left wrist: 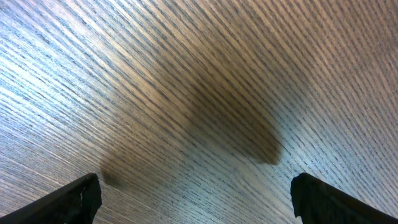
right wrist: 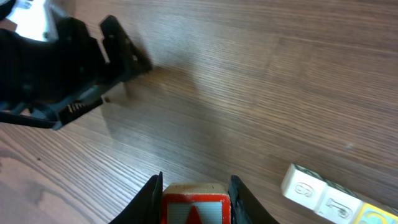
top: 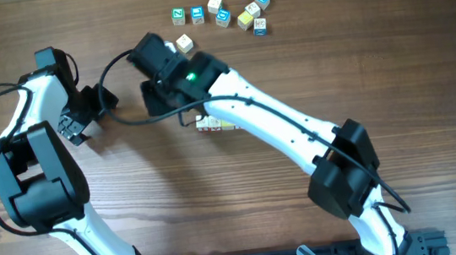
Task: Form a horizontal line
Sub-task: 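Carry the A block down toward the left end of the row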
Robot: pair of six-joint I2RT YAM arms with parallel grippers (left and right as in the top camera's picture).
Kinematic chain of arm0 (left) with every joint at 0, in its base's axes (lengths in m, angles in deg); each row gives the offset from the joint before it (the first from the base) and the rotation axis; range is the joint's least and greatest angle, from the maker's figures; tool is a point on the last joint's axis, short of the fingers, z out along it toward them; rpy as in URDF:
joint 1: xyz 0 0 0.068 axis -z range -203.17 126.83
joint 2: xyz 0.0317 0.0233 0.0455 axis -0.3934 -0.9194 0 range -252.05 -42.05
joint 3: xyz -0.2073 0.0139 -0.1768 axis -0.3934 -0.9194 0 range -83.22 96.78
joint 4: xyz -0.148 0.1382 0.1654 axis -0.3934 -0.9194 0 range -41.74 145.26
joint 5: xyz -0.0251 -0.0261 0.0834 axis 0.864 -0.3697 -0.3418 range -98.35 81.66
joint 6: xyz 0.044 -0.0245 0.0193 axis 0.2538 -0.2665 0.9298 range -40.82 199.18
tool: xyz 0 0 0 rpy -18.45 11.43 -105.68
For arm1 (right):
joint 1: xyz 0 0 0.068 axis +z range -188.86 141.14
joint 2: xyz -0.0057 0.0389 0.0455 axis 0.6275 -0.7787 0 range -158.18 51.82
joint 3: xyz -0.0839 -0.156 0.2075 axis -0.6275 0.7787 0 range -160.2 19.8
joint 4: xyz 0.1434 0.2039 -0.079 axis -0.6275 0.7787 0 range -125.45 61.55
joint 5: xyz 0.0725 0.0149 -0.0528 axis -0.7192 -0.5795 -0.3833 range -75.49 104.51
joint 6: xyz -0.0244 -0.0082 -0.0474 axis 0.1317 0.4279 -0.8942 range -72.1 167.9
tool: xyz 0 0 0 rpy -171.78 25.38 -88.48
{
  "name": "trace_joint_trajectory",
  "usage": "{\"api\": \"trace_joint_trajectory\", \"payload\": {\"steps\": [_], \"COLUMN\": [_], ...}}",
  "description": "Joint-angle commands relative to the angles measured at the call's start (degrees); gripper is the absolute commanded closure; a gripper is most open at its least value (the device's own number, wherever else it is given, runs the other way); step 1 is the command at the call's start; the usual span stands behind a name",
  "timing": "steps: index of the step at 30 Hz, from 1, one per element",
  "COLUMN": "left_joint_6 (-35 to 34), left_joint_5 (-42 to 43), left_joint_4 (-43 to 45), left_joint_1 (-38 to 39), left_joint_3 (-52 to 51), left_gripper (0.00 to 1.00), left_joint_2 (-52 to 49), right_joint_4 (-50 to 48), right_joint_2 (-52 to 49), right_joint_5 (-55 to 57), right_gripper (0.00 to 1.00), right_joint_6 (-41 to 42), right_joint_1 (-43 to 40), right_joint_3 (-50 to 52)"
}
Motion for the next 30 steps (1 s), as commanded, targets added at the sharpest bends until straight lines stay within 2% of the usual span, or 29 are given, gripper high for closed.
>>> {"api": "trace_joint_trajectory", "payload": {"steps": [1, 3, 6, 16, 21, 26, 30], "left_joint_6": [0.28, 0.26, 0.26, 0.26, 0.28, 0.28, 0.28], "left_joint_5": [0.46, 0.46, 0.46, 0.46, 0.48, 0.48, 0.46], "left_joint_4": [0.0, 0.2, 0.2, 0.2, 0.2, 0.2, 0.2], "left_joint_1": [-0.2, -0.2, -0.2, -0.22, -0.2, -0.22, -0.2], "left_joint_3": [-0.15, -0.15, -0.15, -0.15, -0.15, -0.15, -0.15], "left_gripper": [0.0, 0.0, 0.0, 0.0, 0.0, 0.0, 0.0], "left_joint_2": [-0.63, -0.63, -0.63, -0.63, -0.63, -0.63, -0.63], "right_joint_4": [-1.14, -1.11, -1.03, -1.77, -2.19, -1.84, -1.38], "right_joint_2": [-2.84, -3.96, -6.05, -14.82, -16.31, -16.31, -16.31], "right_joint_5": [3.37, 3.32, 2.64, 9.77, 9.75, 9.35, 9.35], "right_gripper": [0.82, 0.83, 0.9, 0.88, 0.78, 0.75, 0.68], "right_joint_6": [3.28, 6.84, 9.16, 12.5, 13.51, 13.49, 13.49], "right_joint_1": [1.75, 1.79, 1.95, 3.76, 3.76, 3.76, 3.76], "right_joint_3": [0.07, 0.07, 0.15, 0.15, 0.15, 0.15, 0.15]}}
